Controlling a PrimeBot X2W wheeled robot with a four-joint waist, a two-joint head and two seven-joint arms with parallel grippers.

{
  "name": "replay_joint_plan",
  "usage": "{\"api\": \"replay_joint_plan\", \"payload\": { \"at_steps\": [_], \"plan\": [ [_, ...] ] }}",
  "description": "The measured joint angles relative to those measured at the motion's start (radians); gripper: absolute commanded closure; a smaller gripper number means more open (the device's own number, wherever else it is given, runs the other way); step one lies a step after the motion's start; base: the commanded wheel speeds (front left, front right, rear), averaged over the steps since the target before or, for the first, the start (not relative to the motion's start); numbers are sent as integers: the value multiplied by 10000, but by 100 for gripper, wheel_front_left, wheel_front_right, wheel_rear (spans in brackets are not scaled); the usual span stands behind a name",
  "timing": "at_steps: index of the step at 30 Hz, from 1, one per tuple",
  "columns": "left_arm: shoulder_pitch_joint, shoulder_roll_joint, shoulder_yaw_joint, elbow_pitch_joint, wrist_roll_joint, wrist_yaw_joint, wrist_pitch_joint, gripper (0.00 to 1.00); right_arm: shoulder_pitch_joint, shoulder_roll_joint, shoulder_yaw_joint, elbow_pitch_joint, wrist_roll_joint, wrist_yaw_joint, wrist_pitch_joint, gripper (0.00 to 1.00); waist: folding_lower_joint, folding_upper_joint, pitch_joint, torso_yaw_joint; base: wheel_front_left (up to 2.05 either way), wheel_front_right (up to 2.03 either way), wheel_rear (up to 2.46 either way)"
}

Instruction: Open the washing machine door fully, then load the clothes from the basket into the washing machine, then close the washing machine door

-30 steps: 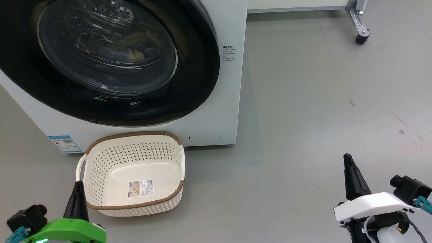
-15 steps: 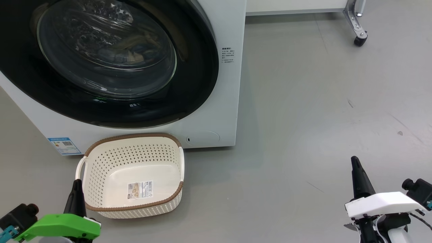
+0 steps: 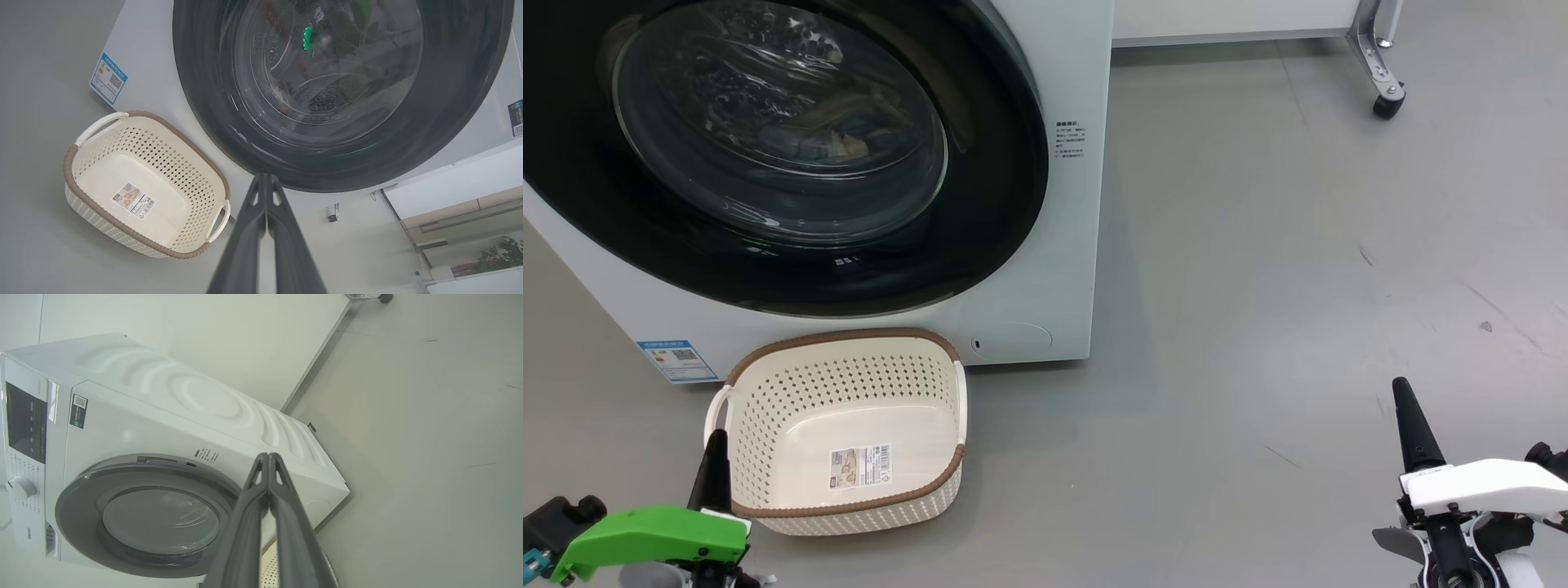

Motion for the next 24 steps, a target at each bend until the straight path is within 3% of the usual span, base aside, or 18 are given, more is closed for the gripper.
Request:
{"api": "replay_joint_plan", "payload": {
  "at_steps": [24],
  "plan": [
    [-396, -48, 153, 159, -3233, 0, 821, 100, -228, -17, -656, 284, 3258, 255, 773, 100, 0, 0, -142, -65, 0, 0, 0]
  ]
}}
